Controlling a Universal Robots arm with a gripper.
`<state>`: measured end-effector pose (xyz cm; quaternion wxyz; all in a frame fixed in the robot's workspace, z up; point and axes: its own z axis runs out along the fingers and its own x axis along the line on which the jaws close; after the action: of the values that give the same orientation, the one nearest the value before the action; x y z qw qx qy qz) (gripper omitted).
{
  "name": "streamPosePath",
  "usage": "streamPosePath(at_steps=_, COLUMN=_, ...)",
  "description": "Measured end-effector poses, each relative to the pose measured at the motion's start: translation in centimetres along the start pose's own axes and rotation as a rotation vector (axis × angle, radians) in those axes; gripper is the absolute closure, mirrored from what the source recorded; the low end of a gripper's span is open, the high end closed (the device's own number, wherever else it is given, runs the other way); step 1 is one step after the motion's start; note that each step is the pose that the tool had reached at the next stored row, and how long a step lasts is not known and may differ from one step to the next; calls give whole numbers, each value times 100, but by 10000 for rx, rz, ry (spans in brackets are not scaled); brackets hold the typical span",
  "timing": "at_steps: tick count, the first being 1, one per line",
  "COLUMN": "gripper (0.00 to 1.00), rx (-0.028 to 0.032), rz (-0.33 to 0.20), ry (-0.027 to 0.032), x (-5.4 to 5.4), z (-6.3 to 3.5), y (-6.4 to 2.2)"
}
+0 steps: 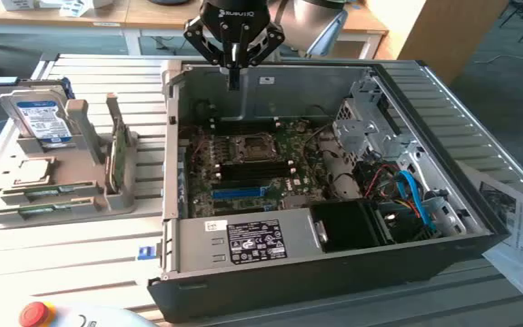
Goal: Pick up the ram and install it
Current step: 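Reach for the ram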
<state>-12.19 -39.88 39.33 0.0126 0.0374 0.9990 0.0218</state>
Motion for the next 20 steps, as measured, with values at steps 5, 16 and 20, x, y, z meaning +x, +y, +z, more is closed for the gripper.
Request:
streamPosePath(at_steps=5, gripper=90, rx=0, rz=0, ry=0, x=0, z=0, y=0)
streamPosePath(at_steps=16, gripper=90, rx=0, rz=3, ry=0, x=7, z=0, y=0)
streamPosePath(at_steps=20, gripper=90, rx=0, rz=1, ry=0, x=24, z=0, y=0)
